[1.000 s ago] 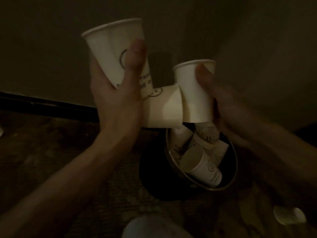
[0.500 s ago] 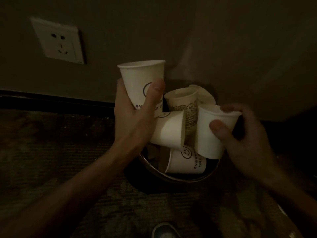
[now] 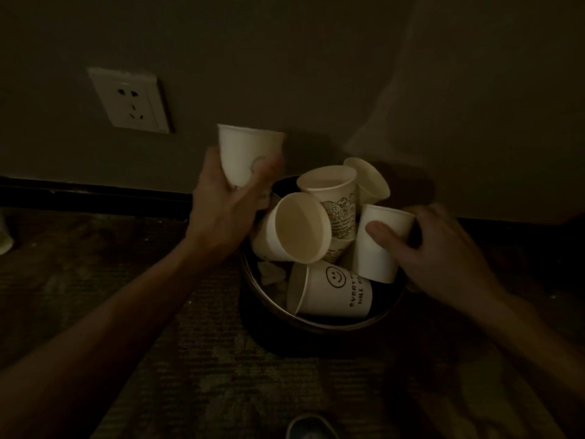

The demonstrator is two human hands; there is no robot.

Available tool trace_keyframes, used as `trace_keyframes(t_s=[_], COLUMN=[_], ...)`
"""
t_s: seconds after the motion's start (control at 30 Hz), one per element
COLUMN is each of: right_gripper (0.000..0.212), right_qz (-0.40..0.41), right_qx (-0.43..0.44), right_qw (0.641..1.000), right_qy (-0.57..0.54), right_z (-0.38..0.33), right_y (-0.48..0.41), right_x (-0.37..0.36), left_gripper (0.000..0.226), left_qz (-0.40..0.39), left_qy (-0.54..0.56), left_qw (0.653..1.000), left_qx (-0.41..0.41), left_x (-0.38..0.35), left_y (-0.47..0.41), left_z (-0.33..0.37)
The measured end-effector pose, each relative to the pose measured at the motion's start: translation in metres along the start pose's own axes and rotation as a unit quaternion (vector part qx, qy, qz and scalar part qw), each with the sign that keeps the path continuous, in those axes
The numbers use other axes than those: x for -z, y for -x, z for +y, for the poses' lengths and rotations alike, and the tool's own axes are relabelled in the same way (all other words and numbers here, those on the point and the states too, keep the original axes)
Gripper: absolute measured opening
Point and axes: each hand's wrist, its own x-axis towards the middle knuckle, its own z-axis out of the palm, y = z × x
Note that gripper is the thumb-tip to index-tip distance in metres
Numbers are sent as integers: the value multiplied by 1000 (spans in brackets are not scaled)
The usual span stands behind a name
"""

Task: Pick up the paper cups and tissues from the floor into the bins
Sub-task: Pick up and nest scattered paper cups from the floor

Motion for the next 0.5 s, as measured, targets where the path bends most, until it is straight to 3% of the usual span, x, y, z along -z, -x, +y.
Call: trace_keyframes(t_s=[0.1, 0.23, 0.37, 0.5], right_gripper=[101, 103, 80, 51], right_qz=[-29, 0, 145, 139], right_qx=[-2, -12, 89, 228], right_qw=[999, 994, 979, 950], right_qy=[-28, -106, -115, -162], right_z=[4, 4, -14, -49], right_y=[0, 5, 10, 10], right_x=[1, 1, 11, 13], left_gripper=[64, 64, 69, 84], left_qz=[17, -67, -182, -248], left_qy=[15, -21, -75, -135], left_qw=[1000, 997, 978, 956], left_qx=[12, -34, -68, -82], left_x=[10, 15, 17, 21], left_y=[-5, -1, 2, -2], left_z=[10, 30, 50, 54])
